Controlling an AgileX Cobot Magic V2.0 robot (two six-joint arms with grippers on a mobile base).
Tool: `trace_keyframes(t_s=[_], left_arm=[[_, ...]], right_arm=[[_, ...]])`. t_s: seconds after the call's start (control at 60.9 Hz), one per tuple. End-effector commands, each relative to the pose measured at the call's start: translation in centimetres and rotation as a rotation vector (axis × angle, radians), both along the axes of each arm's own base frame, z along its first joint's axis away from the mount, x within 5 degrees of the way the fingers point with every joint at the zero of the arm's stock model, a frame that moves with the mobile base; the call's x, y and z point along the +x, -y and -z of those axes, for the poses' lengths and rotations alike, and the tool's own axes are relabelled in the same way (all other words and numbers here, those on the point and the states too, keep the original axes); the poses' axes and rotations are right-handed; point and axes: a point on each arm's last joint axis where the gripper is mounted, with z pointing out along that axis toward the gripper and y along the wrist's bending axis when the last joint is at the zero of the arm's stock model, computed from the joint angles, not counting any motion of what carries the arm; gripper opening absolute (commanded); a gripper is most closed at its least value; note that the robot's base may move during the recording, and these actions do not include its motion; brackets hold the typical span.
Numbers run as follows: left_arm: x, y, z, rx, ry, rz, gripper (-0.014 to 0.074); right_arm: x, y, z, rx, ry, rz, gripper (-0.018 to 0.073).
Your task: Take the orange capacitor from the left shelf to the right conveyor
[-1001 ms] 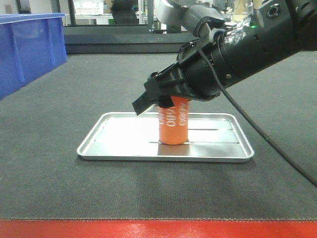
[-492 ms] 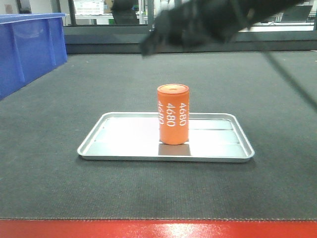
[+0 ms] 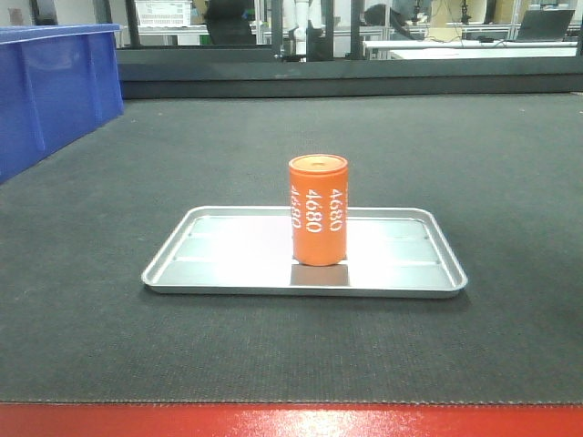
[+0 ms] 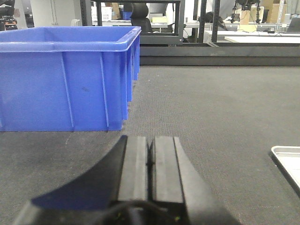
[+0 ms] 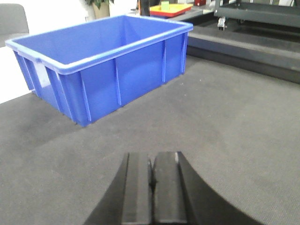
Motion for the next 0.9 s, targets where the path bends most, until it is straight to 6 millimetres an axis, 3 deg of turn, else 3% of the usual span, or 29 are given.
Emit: trace_keyframes(t_s=[0.0,0.181,0.443,0.591,0.755,0.886], left_arm=[[0.0,0.0,-1.0,-0.012,0.087,-0.002,-0.0105],[0.0,0.0,-1.0,-0.012,0.087,-0.002,-0.0105],[0.0,0.0,-1.0,-0.012,0.087,-0.002,-0.0105],[0.0,0.0,-1.0,-0.012,0.087,-0.002,-0.0105],[0.0,0.0,-1.0,-0.012,0.087,-0.002,-0.0105],[0.0,0.0,-1.0,-0.012,0.087,-0.002,-0.0105]], right_arm=[[-0.5,0.4,-1.9,0.047,0.046,0.005,0.0046],[-0.4,0.7,-1.9,0.037,0.040,0.042,0.0048],[-1.7,1.7,-3.5,0.084,0.076,0.073,0.0049],[-2.4,4.0,-4.3,0.031,0.083,0.262,0.0049],[-4.9,6.9,-5.5,-0.207,0.190,0.381,0.0051],[-7.0,10.0,-6.1,-0.208,0.196,0.512,0.0051]])
